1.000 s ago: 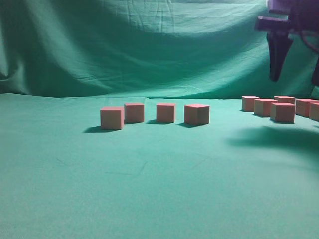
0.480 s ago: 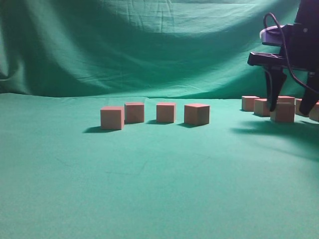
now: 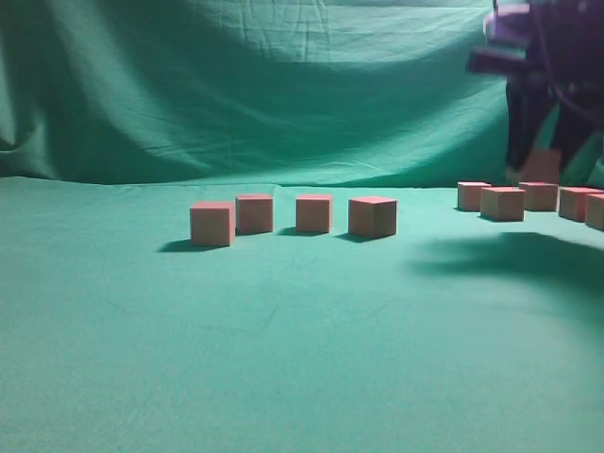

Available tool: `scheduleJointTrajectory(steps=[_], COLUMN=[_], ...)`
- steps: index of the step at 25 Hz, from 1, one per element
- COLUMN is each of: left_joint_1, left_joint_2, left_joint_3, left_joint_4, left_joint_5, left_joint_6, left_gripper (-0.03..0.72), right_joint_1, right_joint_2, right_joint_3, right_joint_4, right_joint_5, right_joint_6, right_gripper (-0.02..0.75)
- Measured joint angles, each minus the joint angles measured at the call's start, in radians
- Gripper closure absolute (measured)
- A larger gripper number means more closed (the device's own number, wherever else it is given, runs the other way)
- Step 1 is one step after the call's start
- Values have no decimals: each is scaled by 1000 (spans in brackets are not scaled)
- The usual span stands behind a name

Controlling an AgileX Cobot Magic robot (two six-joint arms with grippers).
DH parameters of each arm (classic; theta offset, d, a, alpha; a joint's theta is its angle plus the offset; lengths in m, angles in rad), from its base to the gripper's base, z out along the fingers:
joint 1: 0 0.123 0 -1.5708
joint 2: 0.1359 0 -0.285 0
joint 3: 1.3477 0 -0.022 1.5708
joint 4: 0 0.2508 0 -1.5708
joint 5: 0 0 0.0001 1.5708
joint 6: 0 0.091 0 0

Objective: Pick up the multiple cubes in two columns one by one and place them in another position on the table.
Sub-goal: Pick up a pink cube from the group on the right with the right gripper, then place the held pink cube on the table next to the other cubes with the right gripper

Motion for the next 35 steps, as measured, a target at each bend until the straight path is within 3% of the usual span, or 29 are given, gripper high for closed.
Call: scheduleJointTrajectory(steps=[4,11,16,20,25,35], left_joint_1=[0,0,0,0,0,0], left_joint_2=[0,0,0,0,0,0], left_joint_3=[0,0,0,0,0,0], left_joint_4=[0,0,0,0,0,0], left_joint_5=[0,0,0,0,0,0], left_joint_6=[0,0,0,0,0,0], left_gripper=[688,688,688,688,688,688], right_joint_1=[67,325,514,610,644,644], right_joint_2=[-115,-178,-113,-33,70,139], right_joint_3=[-9,-1,0,-14,-102,-167], right_joint_4=[4,4,10,12,1,-153], right_joint_5=[91,153,103,52,36,34], right_joint_6=[-98,-175,-181,-181,-131,59], right_gripper=[476,476,476,476,476,476])
